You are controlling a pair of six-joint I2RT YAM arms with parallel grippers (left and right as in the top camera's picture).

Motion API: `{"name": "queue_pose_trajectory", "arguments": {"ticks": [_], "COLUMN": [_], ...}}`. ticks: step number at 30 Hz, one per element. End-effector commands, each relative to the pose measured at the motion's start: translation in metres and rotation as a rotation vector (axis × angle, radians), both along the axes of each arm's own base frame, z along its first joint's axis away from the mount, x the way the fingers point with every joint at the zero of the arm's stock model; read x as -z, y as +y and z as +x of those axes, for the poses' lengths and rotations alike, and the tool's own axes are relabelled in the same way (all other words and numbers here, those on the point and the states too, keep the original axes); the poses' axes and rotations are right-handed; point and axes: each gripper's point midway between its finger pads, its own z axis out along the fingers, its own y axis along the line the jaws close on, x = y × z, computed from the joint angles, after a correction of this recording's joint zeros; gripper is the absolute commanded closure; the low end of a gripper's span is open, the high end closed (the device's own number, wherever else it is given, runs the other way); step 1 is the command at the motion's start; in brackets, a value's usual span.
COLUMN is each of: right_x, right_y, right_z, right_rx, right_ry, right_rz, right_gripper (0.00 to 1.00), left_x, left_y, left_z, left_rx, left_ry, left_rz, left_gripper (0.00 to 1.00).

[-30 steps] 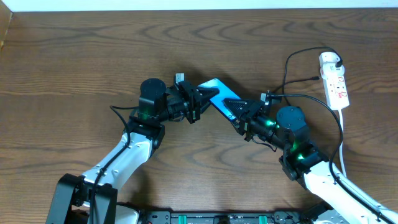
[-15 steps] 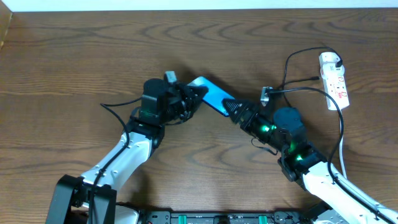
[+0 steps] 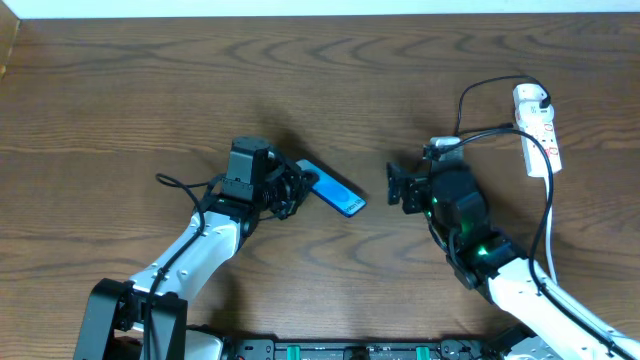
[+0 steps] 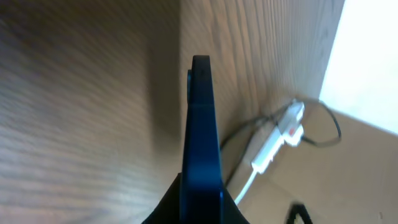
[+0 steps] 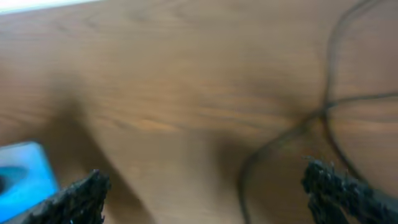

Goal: Plug charger to phone and switch on socket
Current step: 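Release the phone from the right gripper and move it toward the power strip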

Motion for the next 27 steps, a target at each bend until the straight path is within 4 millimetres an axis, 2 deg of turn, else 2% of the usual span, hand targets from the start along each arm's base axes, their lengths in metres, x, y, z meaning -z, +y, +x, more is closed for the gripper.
{"name": "queue_pose_trajectory", "arguments": {"ticks": [1, 6, 7, 8, 11, 14, 18, 21, 24, 27], "right_x": [-0.034, -0.052, -0.056, -0.059, -0.064, -0.061, -0.046, -0.021, 0.011, 0.031], "right_y": [-0.016, -0.02, -0.017, -0.009, 0.015, 0.027, 0.027, 0.024, 0.005, -0.014], "right_z": [0.019, 0.034, 0.039, 0.048, 0.065, 0.078, 0.086, 0.092, 0.097, 0.106], "right_rx": [0.14, 0.204, 0.196, 0.172, 0.073, 0.054, 0.071, 0.126, 0.259, 0.342], "right_ry": [-0.006, 0.186, 0.229, 0.287, 0.316, 0.3, 0.31, 0.36, 0.434, 0.471], "right_rz": [0.013, -0.051, -0.062, -0.061, -0.039, -0.016, -0.03, -0.021, 0.003, 0.001], "right_gripper": [0.02, 0.03, 0.01, 0.01, 0.01, 0.01, 0.01, 0.01, 0.01, 0.01], "left_x": [-0.018, -0.037, -0.045, -0.056, -0.076, -0.094, -0.103, -0.103, -0.102, -0.102], "left_y": [-0.019, -0.034, -0.039, -0.044, -0.052, -0.056, -0.058, -0.058, -0.058, -0.058], "left_z": [-0.014, -0.023, -0.024, -0.026, -0.028, -0.029, -0.029, -0.028, -0.028, -0.028], "left_rx": [0.123, 0.225, 0.256, 0.3, 0.365, 0.408, 0.425, 0.421, 0.42, 0.42], "left_ry": [0.001, -0.023, -0.046, -0.084, -0.147, -0.194, -0.221, -0.225, -0.225, -0.224], "left_rz": [-0.116, -0.22, -0.252, -0.293, -0.362, -0.418, -0.442, -0.439, -0.438, -0.438], "left_gripper": [0.92, 0.92, 0.93, 0.93, 0.92, 0.93, 0.93, 0.93, 0.92, 0.93]}}
